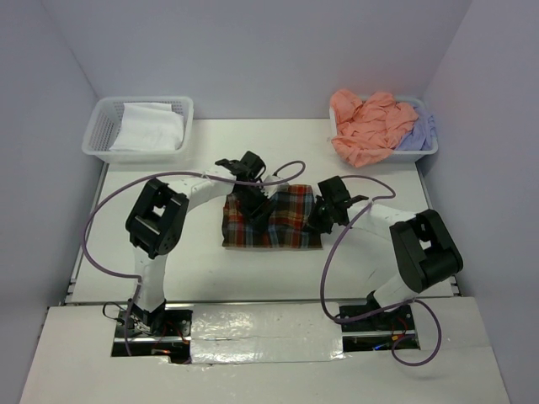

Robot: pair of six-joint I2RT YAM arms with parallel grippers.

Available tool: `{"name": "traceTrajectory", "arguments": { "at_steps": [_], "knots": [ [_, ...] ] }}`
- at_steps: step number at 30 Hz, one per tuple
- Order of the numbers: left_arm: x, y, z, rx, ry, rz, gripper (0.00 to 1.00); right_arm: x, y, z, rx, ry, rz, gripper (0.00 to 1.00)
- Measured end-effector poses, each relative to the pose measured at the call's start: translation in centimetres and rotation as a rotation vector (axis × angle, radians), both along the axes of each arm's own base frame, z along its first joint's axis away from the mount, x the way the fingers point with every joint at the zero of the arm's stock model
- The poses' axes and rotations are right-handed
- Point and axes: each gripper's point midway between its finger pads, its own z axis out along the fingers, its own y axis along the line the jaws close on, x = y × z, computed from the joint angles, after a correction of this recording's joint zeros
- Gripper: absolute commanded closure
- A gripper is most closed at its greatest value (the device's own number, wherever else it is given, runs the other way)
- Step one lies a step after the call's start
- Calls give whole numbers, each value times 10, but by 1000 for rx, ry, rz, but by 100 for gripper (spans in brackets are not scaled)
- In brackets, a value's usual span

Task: Fold and stack the long sleeve shirts
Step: Fold the shirt

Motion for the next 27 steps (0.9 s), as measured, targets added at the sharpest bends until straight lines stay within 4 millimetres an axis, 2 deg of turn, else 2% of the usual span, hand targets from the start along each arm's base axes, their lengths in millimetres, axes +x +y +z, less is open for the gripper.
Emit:
{"name": "traceTrajectory", "arguments": {
  "at_steps": [3,5,7,8,10,11,14,16,17,20,22,24,27],
  "knots": [
    [6,2,11,27,-27,-16,27,0,-3,0,-20,-2,2,92],
    [16,4,27,38,-62,-27,22,1,-8,3,-54,-3,6,91],
    [33,4,50,21,-112,-20,2,5,-15,10,-100,-14,11,87],
    [42,8,62,3,-137,-3,1,7,-18,14,-119,-20,12,82],
    [57,26,88,-38,-177,62,1,13,-23,28,-149,-54,16,72],
    [63,42,99,-58,-190,121,1,16,-25,37,-158,-74,19,61],
    [69,97,114,-80,-214,296,1,23,-27,60,-171,-129,26,47],
    [61,126,103,-59,-187,393,1,27,-28,69,-174,-155,28,43],
    [53,131,92,-53,-156,421,1,27,-28,70,-175,-158,31,40],
    [23,127,47,-18,-21,450,1,21,-30,65,-181,-132,35,38],
    [5,122,25,-2,75,473,1,18,-30,59,-178,-116,39,38],
    [-1,116,15,-14,136,499,1,12,-32,51,-173,-91,39,37],
    [4,108,12,-73,176,540,1,6,-36,33,-153,-42,29,37]
  ]
}}
